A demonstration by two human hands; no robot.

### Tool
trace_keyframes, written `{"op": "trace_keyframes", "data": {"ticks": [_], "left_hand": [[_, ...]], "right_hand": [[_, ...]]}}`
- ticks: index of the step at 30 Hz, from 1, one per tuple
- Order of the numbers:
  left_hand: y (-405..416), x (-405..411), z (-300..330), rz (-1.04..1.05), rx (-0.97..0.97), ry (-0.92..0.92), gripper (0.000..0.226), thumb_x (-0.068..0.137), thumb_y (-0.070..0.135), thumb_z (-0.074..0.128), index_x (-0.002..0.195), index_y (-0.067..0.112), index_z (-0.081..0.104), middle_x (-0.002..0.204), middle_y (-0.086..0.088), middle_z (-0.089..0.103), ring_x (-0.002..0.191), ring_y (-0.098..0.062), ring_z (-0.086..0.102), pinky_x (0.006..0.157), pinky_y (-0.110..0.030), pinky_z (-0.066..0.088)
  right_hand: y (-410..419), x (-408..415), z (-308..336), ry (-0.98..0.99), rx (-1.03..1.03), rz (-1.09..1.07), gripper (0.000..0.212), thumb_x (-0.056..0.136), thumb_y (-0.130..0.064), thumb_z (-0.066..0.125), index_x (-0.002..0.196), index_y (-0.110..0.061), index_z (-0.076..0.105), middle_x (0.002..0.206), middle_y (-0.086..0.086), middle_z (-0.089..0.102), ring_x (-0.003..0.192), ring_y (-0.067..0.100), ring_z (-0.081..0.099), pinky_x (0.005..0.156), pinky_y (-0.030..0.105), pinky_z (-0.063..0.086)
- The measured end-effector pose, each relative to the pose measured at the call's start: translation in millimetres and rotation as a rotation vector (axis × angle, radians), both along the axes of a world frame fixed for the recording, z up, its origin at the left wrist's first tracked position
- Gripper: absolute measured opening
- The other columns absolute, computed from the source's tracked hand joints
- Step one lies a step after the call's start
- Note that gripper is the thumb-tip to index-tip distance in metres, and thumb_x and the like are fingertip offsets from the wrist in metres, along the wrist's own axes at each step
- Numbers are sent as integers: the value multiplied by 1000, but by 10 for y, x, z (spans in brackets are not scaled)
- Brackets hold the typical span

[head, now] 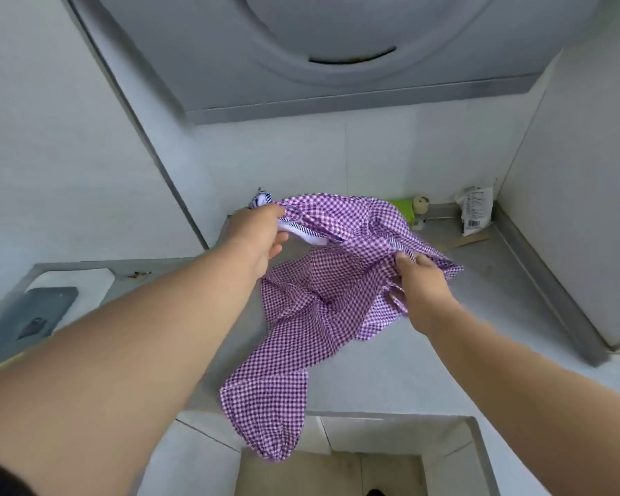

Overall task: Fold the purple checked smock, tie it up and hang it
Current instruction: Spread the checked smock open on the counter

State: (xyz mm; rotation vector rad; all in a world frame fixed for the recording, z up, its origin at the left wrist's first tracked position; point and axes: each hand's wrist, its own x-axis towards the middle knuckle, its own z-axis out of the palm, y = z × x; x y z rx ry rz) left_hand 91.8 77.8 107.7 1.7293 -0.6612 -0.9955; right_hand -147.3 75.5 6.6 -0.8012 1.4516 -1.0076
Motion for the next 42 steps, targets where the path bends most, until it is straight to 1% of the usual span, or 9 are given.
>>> {"op": "trace_keyframes", "data": {"ticks": [3,7,12,19,25,31,34,36,42], "left_hand": [[352,282,371,71,-95,26,7,97,24,67,92,22,63,81,2,67,66,-11,64,66,-27,50],[711,529,804,121,-172,10,11,93,19,67,85,16,60,73,-4,55,57,-18,51,56,-26,39],[1284,855,1406,148,-295,-39,9,88,17,64,82,15,58,70,-5,51,52,-20,45,50,-24,30],[1879,1104,1967,44,-354,-126,16,92,17,51,78,14,58,68,-6,44,48,-17,33,49,-25,25],[2265,1252,2190,-203,-258,-179,24,92,31,51,72,20,44,62,0,36,47,-16,33,53,-28,36],[2417,1310,2241,-471,-237,38,22,76,8,45,61,14,60,73,-13,59,66,-29,60,92,-46,55],[2414,1348,2208,-554,-197,50,29,64,-5,46,87,0,63,108,-30,70,111,-45,72,109,-49,54],[2379,1413,2155,-532,-145,-34,36,77,-16,41,106,-6,60,123,-34,64,124,-47,66,104,-47,58],[2404,1590,1978,-649,138,-636,17,89,-9,69,104,-15,72,98,-23,77,93,-26,78,97,-41,62]], "right_hand": [[95,157,464,-17,-92,-12,31,101,-41,57,116,-14,62,104,7,70,93,26,67,99,53,55],[297,372,1108,15,-211,-3,27,109,-37,48,118,-13,57,90,4,58,72,17,56,62,34,47],[758,692,1886,164,-404,108,24,111,-35,39,119,-18,52,101,-2,59,106,27,65,99,47,55],[1208,909,2540,516,-711,271,32,108,-41,49,97,-15,65,92,2,70,81,15,63,73,26,48],[1463,960,2848,734,-840,487,46,90,-64,68,111,-23,70,102,-3,74,95,16,68,92,39,54],[1743,1129,2903,1021,-798,903,63,70,-71,81,124,-40,70,115,-19,68,106,8,64,96,31,47],[1781,1179,2854,1229,-730,1002,47,79,-62,81,119,-38,71,106,-20,68,99,10,64,88,29,46],[1731,1130,2839,1300,-742,939,39,86,-55,78,119,-35,72,105,-15,70,97,14,64,87,30,49],[1321,774,2924,1096,-864,466,10,98,-36,68,95,-26,66,89,-3,67,92,28,64,76,32,43]]}}
